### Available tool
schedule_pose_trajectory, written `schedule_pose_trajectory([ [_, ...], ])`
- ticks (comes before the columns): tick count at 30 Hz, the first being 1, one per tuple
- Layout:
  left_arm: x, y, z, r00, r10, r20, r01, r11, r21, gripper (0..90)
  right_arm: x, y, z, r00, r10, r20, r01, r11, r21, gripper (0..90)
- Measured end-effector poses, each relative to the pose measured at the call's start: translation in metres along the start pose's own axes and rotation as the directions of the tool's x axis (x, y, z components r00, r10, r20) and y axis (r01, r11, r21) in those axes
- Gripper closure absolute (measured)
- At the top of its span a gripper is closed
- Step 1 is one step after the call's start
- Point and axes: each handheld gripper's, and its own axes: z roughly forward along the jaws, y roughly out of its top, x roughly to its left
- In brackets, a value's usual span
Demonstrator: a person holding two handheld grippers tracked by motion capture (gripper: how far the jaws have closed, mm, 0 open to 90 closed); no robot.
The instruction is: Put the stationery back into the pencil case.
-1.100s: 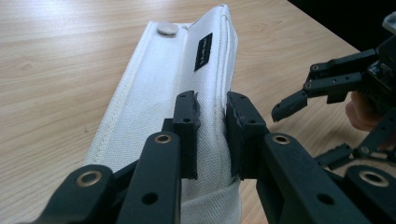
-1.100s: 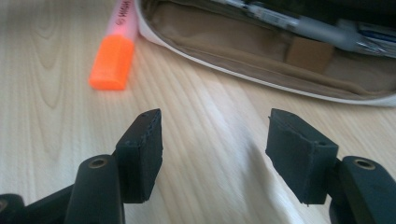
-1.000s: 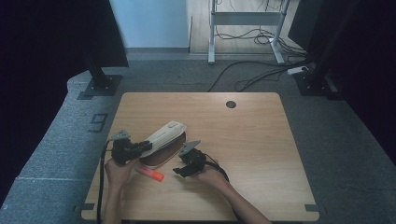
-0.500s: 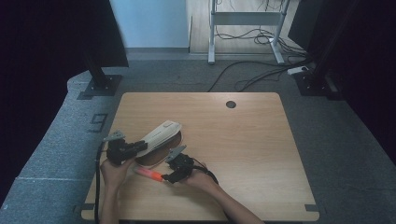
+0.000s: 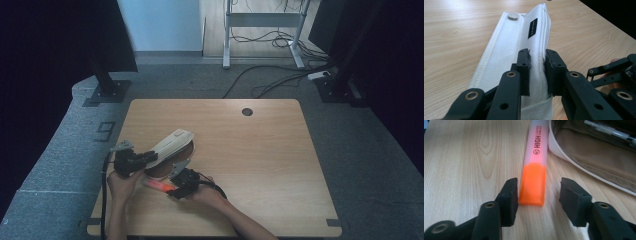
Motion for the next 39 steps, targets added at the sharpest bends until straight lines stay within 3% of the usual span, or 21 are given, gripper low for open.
schedule_pose_trajectory([
  [7, -0.001, 0.000, 0.000, 1.0000, 0.002, -0.001, -0.002, 1.0000, 0.001, 74.7, 0.004, 0.005, 0.003, 0.9994, -0.027, 0.021, 0.026, 1.000, 0.017, 65.0],
  [15, -0.001, 0.000, 0.001, 1.0000, 0.002, -0.002, -0.002, 1.0000, 0.002, 74.7, 0.004, 0.001, -0.004, 0.9993, -0.017, 0.032, 0.017, 0.999, 0.030, 65.5],
  [28, -0.002, 0.000, 0.002, 1.0000, 0.003, -0.005, -0.003, 1.0000, 0.003, 74.7, 0.004, -0.022, -0.027, 0.9993, 0.000, 0.038, -0.001, 0.999, 0.032, 65.4],
  [39, -0.004, 0.000, 0.003, 1.0000, 0.005, -0.007, -0.005, 1.0000, 0.004, 74.7, -0.006, -0.054, -0.061, 0.9930, 0.050, 0.107, -0.054, 0.998, 0.034, 65.5],
])
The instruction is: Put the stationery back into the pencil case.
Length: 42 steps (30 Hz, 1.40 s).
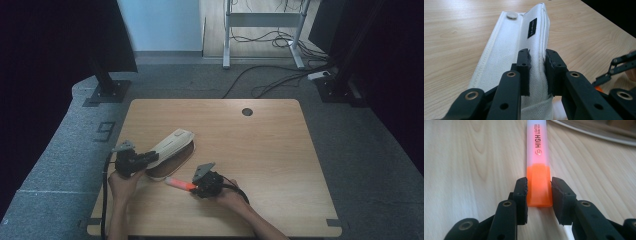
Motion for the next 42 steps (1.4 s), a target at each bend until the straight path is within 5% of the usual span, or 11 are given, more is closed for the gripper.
schedule_pose_trajectory([
  [14, -0.010, 0.001, 0.008, 1.0000, 0.003, 0.003, -0.003, 1.0000, 0.006, 74.4, -0.023, -0.055, -0.054, 0.9875, 0.104, 0.119, -0.105, 0.994, 0.007, 65.5],
  [23, -0.022, 0.005, 0.019, 0.9997, 0.013, 0.019, -0.013, 0.9999, 0.011, 74.2, -0.026, -0.080, -0.076, 0.9789, 0.150, 0.138, -0.150, 0.989, -0.011, 65.2],
  [31, -0.029, 0.006, 0.025, 0.9995, 0.012, 0.029, -0.012, 0.9999, 0.006, 74.1, -0.030, -0.066, -0.070, 0.9827, 0.126, 0.136, -0.132, 0.991, 0.033, 51.7],
  [42, -0.029, 0.006, 0.026, 0.9990, 0.014, 0.042, -0.014, 0.9998, 0.013, 73.9, -0.037, -0.045, -0.050, 0.9881, 0.103, 0.115, -0.110, 0.992, 0.061, 56.9],
])
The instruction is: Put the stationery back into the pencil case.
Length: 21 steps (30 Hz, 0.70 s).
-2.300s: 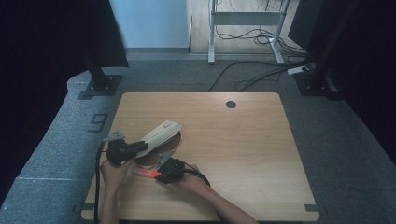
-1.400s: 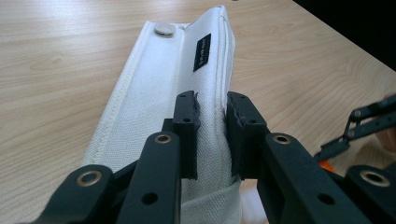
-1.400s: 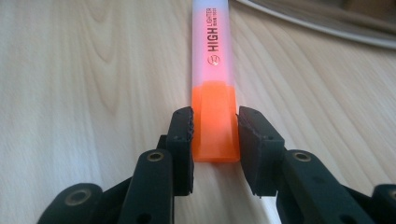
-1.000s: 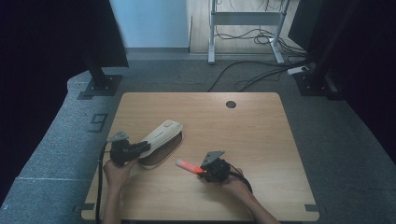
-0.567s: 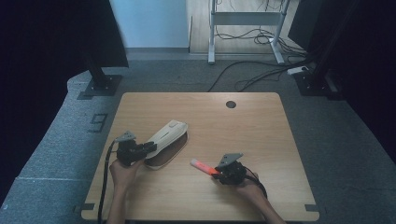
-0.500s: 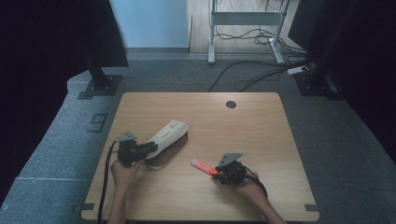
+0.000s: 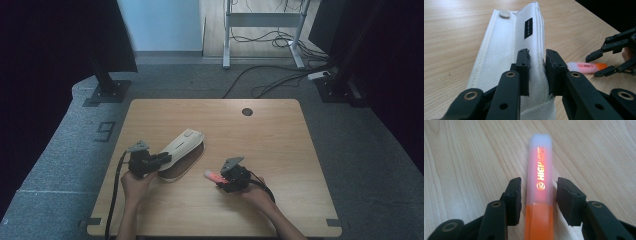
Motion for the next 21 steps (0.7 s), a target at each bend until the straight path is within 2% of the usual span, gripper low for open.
schedule_pose_trajectory([
  [4, 0.000, 0.000, 0.000, 1.0000, 0.000, 0.000, 0.000, 1.0000, 0.000, 73.9, 0.000, 0.002, 0.001, 0.9998, 0.017, -0.009, -0.017, 1.000, 0.008, 64.9],
  [9, -0.001, 0.000, 0.000, 1.0000, 0.002, -0.004, -0.002, 1.0000, -0.004, 74.1, 0.002, 0.005, 0.000, 0.9996, 0.028, 0.001, -0.028, 0.999, 0.030, 65.5],
  [16, -0.003, 0.001, -0.003, 1.0000, 0.004, -0.003, -0.004, 0.9998, -0.020, 75.1, 0.000, 0.001, -0.003, 0.9992, 0.039, -0.007, -0.039, 0.999, 0.016, 65.6],
  [21, -0.005, 0.001, -0.003, 1.0000, 0.008, 0.001, -0.008, 0.9998, -0.019, 75.5, -0.001, 0.007, -0.010, 0.9993, 0.039, 0.003, -0.039, 0.999, -0.003, 65.6],
])
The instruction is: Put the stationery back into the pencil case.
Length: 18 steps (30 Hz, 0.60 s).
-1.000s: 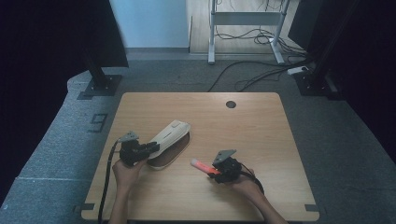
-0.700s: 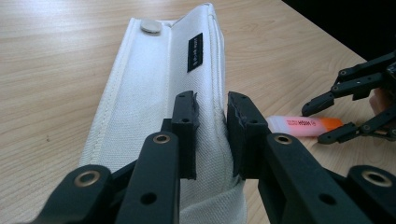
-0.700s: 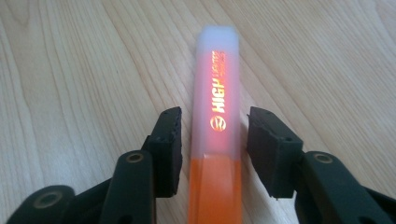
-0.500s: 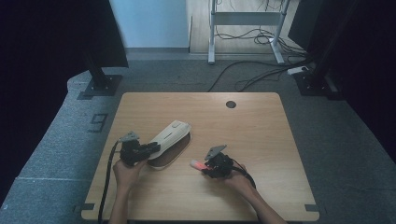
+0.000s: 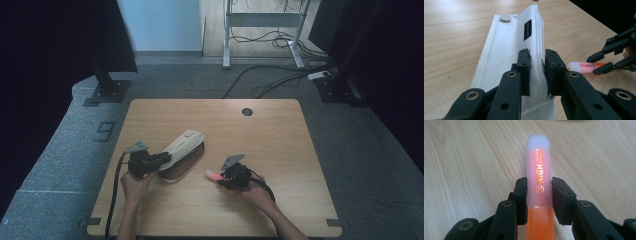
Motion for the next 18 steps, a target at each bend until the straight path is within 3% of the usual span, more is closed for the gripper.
schedule_pose_trajectory([
  [8, -0.007, 0.001, 0.002, 0.9998, 0.018, 0.011, -0.018, 0.9998, 0.008, 75.5, 0.000, 0.015, -0.003, 0.9998, -0.018, -0.001, 0.018, 1.000, -0.022, 65.5],
  [18, -0.024, 0.004, 0.015, 0.9972, 0.048, 0.057, -0.050, 0.9984, 0.028, 75.5, 0.000, 0.028, 0.006, 0.9996, -0.025, -0.010, 0.025, 0.999, -0.023, 65.5],
])
